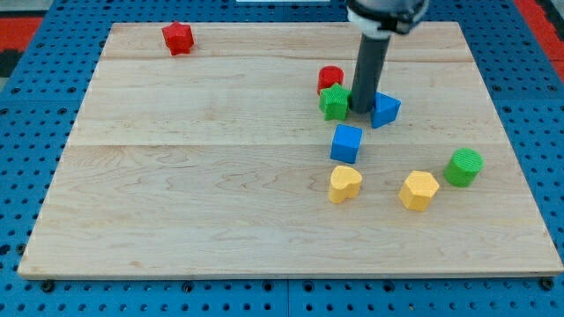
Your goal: Slide the blue triangle to top center
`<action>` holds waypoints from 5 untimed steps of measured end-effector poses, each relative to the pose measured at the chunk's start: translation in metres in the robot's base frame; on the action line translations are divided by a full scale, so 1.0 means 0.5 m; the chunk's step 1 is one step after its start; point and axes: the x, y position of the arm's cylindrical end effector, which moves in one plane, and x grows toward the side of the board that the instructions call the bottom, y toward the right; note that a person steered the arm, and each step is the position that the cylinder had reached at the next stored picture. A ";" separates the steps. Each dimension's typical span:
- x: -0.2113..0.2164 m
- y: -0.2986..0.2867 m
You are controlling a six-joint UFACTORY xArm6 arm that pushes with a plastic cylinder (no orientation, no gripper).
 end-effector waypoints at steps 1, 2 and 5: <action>-0.002 0.039; -0.002 -0.045; 0.064 0.014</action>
